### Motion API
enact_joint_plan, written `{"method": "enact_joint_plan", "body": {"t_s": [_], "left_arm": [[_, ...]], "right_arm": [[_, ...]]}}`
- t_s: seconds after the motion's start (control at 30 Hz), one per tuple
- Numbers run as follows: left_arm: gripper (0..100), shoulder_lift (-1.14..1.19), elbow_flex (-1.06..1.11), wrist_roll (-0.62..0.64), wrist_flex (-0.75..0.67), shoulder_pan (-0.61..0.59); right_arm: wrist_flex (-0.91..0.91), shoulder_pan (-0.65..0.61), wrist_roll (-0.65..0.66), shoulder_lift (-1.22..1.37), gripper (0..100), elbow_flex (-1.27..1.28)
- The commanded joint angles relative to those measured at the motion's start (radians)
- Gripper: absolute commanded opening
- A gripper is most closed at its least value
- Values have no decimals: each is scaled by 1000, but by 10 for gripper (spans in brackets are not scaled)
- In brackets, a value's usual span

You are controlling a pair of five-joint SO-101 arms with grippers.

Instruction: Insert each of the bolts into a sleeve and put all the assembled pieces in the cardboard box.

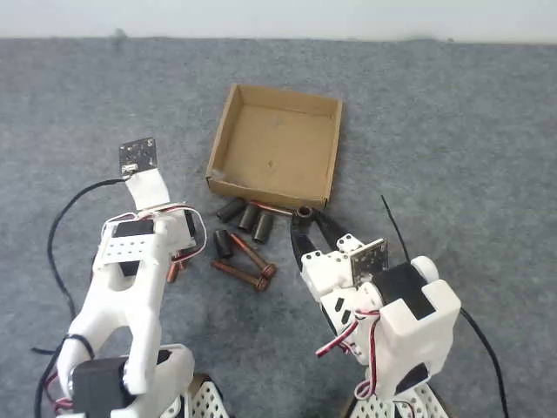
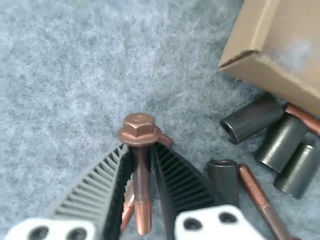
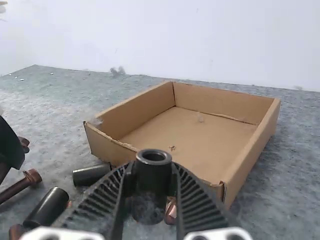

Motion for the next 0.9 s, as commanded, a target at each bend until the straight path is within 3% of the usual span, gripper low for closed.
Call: {"method": "enact_joint_plan", "body": {"t_s": [0.0,0.23,0.77,0.87], "left_arm": [[12,-54,-13,-12,-54,5],[12,-206,-5,-11,-218,28],[12,-457,-13,-11,-229,404],[12,-454,-4,-11,-330,433]], "right_arm": [[25,-10,18,-45,6,32],[28,-7,20,-45,6,32],[28,-7,20,-45,6,32],[28,-12,20,-45,6,32]]}}
